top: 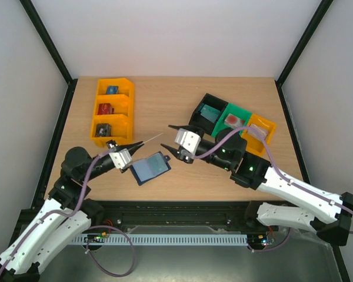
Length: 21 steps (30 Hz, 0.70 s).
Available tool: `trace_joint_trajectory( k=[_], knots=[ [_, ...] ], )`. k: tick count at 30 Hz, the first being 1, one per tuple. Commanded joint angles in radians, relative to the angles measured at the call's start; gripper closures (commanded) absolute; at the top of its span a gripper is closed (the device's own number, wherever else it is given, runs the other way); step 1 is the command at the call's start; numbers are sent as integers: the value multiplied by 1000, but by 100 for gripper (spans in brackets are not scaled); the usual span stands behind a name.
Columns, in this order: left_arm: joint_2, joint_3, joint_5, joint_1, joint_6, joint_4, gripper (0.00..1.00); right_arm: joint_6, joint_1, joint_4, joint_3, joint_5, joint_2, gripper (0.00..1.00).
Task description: Take the credit cards out of the card holder
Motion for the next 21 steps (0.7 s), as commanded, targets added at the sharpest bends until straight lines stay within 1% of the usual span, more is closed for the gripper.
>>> trace_joint_trajectory(
  k=[1, 3, 5, 11, 14, 18, 20, 21],
  knots=[
    [22, -21, -185, -11, 347, -45, 98, -192, 23, -266, 151, 151, 106, 40],
    [26, -17, -207, -20, 386, -49, 98, -261, 38, -266, 164, 162, 142, 37],
    [27, -6, -197, -24, 394, -73, 98, -305, 52, -249, 173, 194, 178, 37],
    [23, 1, -171, -29, 379, -112, 98, -375, 87, -259, 230, 216, 281, 50],
    [24, 1, -164, -33, 380, -120, 98, -367, 97, -219, 231, 209, 303, 65],
    [23, 3, -152, -39, 366, -122, 98, -337, 107, -195, 222, 208, 321, 79],
    [22, 3, -147, -42, 354, -124, 98, -331, 107, -198, 222, 224, 330, 92],
    [21, 2, -143, -42, 344, -124, 98, -313, 107, -200, 229, 239, 335, 98]
  ],
)
